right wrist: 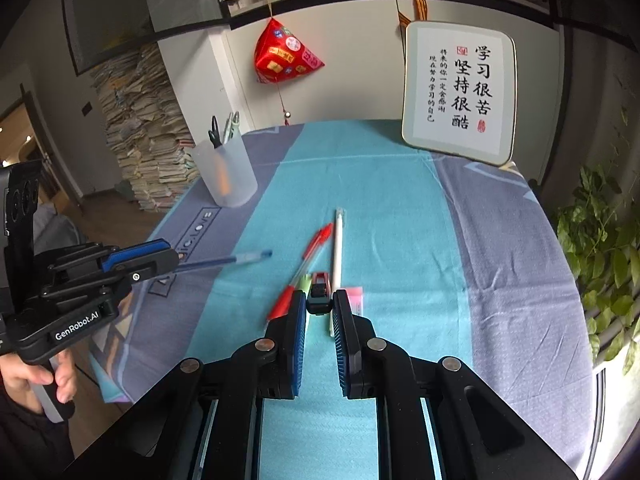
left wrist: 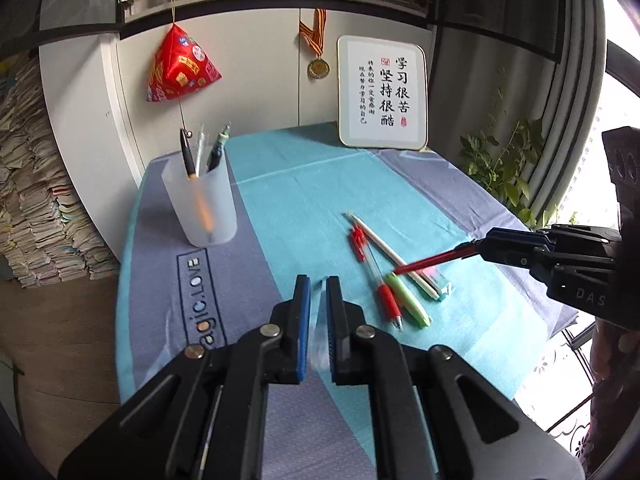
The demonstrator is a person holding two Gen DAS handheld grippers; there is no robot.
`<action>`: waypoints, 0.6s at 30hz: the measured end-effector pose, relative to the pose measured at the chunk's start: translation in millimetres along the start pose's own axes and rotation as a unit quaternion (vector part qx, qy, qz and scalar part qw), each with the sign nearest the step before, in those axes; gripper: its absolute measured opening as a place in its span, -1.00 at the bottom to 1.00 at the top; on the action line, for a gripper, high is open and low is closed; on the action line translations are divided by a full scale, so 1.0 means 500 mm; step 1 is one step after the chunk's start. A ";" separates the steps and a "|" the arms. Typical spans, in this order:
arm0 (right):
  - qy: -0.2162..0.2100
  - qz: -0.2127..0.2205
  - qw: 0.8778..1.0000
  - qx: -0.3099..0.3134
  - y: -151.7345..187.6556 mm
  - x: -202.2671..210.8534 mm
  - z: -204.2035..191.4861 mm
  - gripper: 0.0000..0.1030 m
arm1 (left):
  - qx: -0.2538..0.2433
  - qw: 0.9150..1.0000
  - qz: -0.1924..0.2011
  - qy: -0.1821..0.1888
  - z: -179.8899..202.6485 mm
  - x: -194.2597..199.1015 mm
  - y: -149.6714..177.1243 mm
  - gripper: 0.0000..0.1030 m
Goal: Organize stationery
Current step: 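Grasp the red box cutter with the right tool while the left tool grasps the blue pen, then drop the red box cutter into the cup with the right tool while the left tool carries the blue pen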
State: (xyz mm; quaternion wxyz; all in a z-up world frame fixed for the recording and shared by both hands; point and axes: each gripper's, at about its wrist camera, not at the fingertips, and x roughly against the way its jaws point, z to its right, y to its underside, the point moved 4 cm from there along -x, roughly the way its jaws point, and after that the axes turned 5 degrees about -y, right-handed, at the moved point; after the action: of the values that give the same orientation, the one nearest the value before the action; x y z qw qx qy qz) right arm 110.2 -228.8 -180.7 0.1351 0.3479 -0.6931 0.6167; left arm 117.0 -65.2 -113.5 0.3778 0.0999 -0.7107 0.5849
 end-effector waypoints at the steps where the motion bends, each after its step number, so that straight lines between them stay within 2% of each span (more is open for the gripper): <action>1: 0.000 0.007 1.000 0.002 -0.008 0.007 -0.003 -0.71 | 0.002 1.000 0.004 0.003 -0.006 0.008 -0.007 -0.90; 6: -0.013 0.029 0.999 0.010 -0.049 0.029 -0.023 -0.71 | -0.001 1.000 0.027 -0.001 -0.026 0.043 -0.034 -0.89; 9: -0.016 0.038 0.999 0.014 -0.064 0.036 -0.034 -0.71 | -0.003 1.000 0.017 -0.012 -0.032 0.039 -0.016 -0.88; 11: -0.015 0.041 0.999 0.017 -0.068 0.038 -0.040 -0.71 | 0.003 1.000 0.002 0.004 -0.034 0.028 0.016 -0.85; 13: -0.019 0.040 0.999 0.017 -0.068 0.035 -0.042 -0.71 | 0.010 1.000 -0.030 0.001 -0.036 0.004 0.054 -0.59; 14: -0.018 0.039 0.999 0.016 -0.067 0.034 -0.043 -0.71 | 0.009 0.999 -0.047 0.002 -0.034 -0.012 0.075 -0.25; 15: -0.018 0.035 0.999 0.018 -0.066 0.030 -0.043 -0.71 | 0.008 0.998 -0.059 0.006 -0.031 -0.026 0.096 -0.10; 18: -0.021 0.028 0.999 0.018 -0.061 0.021 -0.044 -0.71 | -0.001 0.996 -0.085 0.017 -0.019 -0.054 0.140 -0.13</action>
State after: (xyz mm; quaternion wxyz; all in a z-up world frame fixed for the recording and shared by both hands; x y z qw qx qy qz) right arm 116.9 -211.4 -146.5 0.0964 0.3438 -0.6940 0.6252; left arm 98.7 -44.0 -183.9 0.4385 0.1498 -0.6940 0.5511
